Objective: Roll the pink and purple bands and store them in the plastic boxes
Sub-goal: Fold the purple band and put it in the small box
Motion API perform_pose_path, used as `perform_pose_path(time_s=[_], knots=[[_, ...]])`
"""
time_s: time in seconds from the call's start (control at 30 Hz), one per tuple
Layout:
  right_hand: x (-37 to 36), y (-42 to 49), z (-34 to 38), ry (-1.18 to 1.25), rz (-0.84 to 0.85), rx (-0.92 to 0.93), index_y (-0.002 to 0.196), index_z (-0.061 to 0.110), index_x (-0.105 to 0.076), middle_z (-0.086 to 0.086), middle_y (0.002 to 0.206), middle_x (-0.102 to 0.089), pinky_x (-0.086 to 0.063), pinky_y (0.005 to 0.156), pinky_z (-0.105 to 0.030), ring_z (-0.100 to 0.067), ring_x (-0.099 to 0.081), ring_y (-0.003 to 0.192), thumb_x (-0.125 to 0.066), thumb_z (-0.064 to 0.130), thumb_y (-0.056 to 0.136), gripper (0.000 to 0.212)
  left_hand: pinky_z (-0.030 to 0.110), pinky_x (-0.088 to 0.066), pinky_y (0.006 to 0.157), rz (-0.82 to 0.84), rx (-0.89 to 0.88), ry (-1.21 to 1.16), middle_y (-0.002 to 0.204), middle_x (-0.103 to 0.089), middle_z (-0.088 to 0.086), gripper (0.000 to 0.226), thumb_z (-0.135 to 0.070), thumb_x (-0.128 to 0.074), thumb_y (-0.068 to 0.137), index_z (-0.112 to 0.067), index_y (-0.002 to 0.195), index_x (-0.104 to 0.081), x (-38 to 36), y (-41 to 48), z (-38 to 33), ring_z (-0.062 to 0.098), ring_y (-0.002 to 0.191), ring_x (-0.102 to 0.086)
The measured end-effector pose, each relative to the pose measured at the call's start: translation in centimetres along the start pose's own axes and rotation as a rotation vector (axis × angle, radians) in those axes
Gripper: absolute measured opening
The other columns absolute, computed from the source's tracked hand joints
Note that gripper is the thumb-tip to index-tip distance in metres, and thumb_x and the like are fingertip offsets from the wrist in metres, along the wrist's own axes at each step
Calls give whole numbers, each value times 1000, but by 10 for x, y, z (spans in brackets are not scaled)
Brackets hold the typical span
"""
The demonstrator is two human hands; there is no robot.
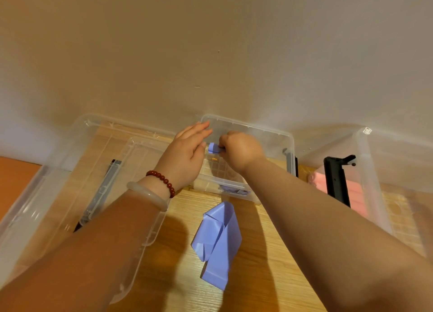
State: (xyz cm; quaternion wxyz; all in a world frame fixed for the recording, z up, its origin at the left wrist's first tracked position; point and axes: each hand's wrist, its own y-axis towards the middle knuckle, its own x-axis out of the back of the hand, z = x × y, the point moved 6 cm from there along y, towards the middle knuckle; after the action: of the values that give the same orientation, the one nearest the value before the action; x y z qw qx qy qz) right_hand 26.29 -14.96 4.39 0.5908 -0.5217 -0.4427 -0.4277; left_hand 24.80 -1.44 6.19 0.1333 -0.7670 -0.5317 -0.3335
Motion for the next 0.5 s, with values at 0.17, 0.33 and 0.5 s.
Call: perform_pose_path(time_s=[0.17, 0.33, 0.5], knots=[[-6, 6, 2, -22, 56, 25, 106, 9, -64, -13, 113, -59, -44, 79, -34, -35, -60, 100, -50, 15, 98, 17, -1, -12, 103, -32, 29, -28, 144, -46, -8, 36, -11, -44, 100, -16, 135, -54, 3, 4, 3, 5, 137, -31], [-7, 8, 8, -93, 70, 86, 113, 9, -61, -13, 119, -59, -35, 74, -32, -35, -60, 104, -46, 14, 100, 20, 0, -17, 101, -84, 24, -12, 136, -55, -1, 35, -8, -46, 99, -13, 131, -59, 8, 11, 3, 11, 131, -39], [-4, 7, 13, -158, 78, 126, 125, 11, -59, -13, 127, -56, -34, 75, -32, -35, -59, 108, -42, 15, 102, 28, -3, -15, 100, -98, -13, 0, 135, -56, -1, 36, -4, -44, 98, -11, 130, -59, 5, 10, 5, 5, 126, -37]])
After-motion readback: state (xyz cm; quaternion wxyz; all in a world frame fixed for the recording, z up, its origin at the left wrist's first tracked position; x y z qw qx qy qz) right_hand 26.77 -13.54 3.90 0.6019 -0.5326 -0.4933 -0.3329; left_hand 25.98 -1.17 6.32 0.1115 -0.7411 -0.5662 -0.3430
